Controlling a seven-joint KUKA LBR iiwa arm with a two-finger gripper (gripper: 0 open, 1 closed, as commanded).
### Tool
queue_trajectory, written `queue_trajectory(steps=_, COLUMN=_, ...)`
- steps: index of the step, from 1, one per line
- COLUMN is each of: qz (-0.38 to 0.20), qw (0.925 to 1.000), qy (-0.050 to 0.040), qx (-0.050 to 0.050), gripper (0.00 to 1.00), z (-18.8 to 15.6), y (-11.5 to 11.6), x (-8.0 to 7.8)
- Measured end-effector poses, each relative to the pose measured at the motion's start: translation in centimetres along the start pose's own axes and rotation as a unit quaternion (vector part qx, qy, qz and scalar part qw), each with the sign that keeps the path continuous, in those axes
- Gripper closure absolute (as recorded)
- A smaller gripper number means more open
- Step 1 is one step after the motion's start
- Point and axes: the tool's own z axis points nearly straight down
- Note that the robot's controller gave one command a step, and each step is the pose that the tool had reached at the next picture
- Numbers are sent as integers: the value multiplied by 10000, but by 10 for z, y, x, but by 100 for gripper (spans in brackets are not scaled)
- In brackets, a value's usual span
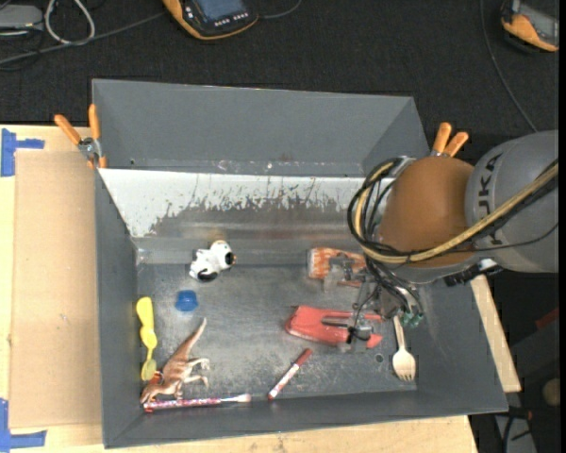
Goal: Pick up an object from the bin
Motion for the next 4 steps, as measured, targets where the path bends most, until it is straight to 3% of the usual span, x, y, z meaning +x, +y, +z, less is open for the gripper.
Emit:
queue_trajectory(steps=1, qz=-459, qw=9989, qy=-79, qx=-9, gripper=100, z=16, y=-19, x=-6)
queue_trajectory(steps=2, qz=-455, qw=9989, qy=-79, qx=-10, gripper=100, z=16, y=-19, x=-6)
queue_trajectory(steps=3, qz=-489, qw=9988, qy=-47, qx=-15, gripper=100, z=-50, y=-24, x=-9)
queue_trajectory(steps=4, qz=-557, qw=9984, qy=-16, qx=-21, gripper=100, z=-117, y=-29, x=3)
